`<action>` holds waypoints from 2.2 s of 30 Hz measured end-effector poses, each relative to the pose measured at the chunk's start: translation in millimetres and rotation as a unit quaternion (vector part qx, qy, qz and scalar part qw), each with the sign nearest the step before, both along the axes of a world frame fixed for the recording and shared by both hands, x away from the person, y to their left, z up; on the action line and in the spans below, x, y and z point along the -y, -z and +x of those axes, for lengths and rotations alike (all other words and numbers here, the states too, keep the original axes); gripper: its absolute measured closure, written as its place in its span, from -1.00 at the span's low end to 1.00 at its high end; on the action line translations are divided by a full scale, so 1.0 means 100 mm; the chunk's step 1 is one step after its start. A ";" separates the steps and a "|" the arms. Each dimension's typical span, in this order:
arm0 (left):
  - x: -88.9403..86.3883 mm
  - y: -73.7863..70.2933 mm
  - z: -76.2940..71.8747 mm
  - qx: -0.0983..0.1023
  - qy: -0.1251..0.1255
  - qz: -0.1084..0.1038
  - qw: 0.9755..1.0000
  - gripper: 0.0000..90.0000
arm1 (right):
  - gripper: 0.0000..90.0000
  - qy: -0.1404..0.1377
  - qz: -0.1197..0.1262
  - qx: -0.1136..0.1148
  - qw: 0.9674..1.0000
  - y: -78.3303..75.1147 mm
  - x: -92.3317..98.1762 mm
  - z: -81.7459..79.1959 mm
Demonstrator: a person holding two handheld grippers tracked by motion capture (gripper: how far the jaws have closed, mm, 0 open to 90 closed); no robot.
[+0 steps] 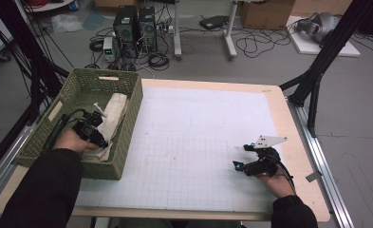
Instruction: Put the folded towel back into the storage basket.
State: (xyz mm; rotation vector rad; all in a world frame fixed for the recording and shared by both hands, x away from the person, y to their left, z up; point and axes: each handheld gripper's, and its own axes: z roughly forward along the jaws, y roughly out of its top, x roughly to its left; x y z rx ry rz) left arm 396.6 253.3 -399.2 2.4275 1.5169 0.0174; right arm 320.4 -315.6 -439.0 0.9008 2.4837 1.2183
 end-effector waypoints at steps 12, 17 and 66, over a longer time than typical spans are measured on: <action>-0.09 -0.29 -0.06 0.120 -0.048 -0.065 0.989 0.41 | -0.68 0.003 0.009 0.008 1.000 -0.05 0.00 -0.01; -0.13 -0.34 -0.09 0.143 -0.074 -0.118 0.980 0.32 | -0.70 0.006 0.012 0.009 1.000 -0.06 0.00 -0.01; -0.12 -0.58 -0.21 0.219 -0.116 -0.357 0.901 0.01 | -0.74 0.013 0.031 0.024 0.999 -0.16 0.02 -0.03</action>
